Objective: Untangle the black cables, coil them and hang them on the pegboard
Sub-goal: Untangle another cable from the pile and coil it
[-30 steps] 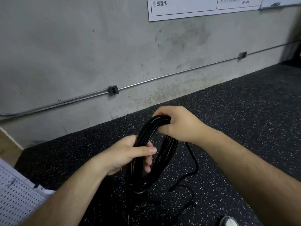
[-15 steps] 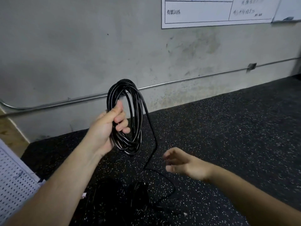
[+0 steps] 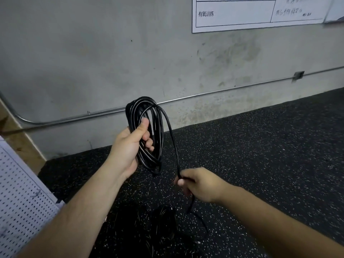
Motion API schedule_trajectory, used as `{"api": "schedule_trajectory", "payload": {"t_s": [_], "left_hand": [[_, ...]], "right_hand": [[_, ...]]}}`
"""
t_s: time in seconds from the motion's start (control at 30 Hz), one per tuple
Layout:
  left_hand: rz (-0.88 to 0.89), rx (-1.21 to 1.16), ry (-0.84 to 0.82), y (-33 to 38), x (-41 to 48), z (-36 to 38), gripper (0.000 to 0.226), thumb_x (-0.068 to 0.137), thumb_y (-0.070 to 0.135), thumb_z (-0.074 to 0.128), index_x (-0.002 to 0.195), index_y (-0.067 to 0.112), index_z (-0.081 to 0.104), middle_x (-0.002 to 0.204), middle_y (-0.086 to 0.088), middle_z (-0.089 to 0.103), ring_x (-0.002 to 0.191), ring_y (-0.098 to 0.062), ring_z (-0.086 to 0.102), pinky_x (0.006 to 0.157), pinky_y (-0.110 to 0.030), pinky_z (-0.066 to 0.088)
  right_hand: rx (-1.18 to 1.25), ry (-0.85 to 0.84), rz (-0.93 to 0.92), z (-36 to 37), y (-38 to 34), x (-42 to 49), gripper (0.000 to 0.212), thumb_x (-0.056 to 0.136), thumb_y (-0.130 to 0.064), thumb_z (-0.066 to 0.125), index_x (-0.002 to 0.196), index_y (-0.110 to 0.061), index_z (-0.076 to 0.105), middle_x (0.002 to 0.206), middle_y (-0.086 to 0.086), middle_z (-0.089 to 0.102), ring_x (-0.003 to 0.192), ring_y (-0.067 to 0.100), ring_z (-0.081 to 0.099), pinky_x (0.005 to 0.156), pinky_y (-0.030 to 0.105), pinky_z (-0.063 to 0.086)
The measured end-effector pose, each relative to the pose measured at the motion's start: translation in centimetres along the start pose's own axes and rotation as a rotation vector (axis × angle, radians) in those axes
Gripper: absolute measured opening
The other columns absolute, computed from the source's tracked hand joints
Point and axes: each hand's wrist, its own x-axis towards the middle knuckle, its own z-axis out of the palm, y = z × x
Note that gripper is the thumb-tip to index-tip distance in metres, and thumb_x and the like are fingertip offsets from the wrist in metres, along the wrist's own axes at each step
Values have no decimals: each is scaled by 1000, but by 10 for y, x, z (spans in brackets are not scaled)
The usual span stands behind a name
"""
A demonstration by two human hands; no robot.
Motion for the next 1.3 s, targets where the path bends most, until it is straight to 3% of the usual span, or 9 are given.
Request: {"api": "schedule_trajectory", "payload": {"t_s": [0.23,0.33,0.6,0.7,0.8,0.93,1.1,1.17,1.3], "left_hand": [[2,171,-43,-15,-11,13,27,95,29,64,110,7,62,82,-7,76,76,-25,76,58,-25,58],[1,316,-76,-25,-17,22,25,99,30,64,100,6,61,70,-5,70,70,-27,73,58,-31,57],[-66,186,91,-21,-5,9,28,95,40,68,86,18,55,60,8,47,52,-11,48,51,-27,48],[-155,27,-38,-17,-6,7,30,92,41,70,80,20,52,64,5,44,53,-12,50,49,-26,46],[-152,13,-125,-18,-18,18,31,89,38,67,96,9,60,74,-2,69,70,-23,73,51,-27,56],[-120,113,-248,-22,-25,23,40,99,33,56,125,3,56,111,-17,76,104,-33,74,83,-37,63],[-53,399,-195,-27,-21,17,32,98,36,63,123,16,60,115,-2,76,110,-18,72,101,-44,55],[11,603,-152,-27,-13,9,30,92,51,69,110,28,64,112,5,76,110,-13,71,102,-47,53],[-57,473,-106,-23,-5,5,24,102,30,57,121,15,58,104,-3,78,99,-18,75,85,-45,61]], "right_hand": [[-387,-4,-181,-8,-47,-9,33,104,-39,52,79,-19,62,64,-5,56,55,9,49,57,31,41],[-378,-28,-172,-10,-61,-15,34,104,-38,52,77,-19,61,62,-8,52,54,3,45,54,24,34],[346,265,165,-12,-52,-19,37,108,-37,43,83,-18,62,55,-6,43,40,6,35,44,24,30],[401,201,299,-5,-48,-14,37,109,-34,43,81,-15,58,47,-9,39,35,7,32,39,22,26],[256,142,311,1,-52,-7,35,107,-28,42,77,-14,56,51,-7,44,41,8,37,42,24,29],[-8,46,242,7,-54,-9,33,102,-21,42,82,-2,61,67,5,57,52,14,44,47,24,34],[-117,-109,141,0,-63,-24,33,104,-25,44,78,-11,57,64,-4,50,49,4,43,43,15,30],[-93,-192,109,0,-68,-32,36,106,-30,44,89,-10,68,61,-7,51,43,-1,46,42,13,32],[-56,-81,55,4,-69,-36,41,107,-37,43,92,-10,69,62,-5,56,48,7,48,48,24,41]]}}
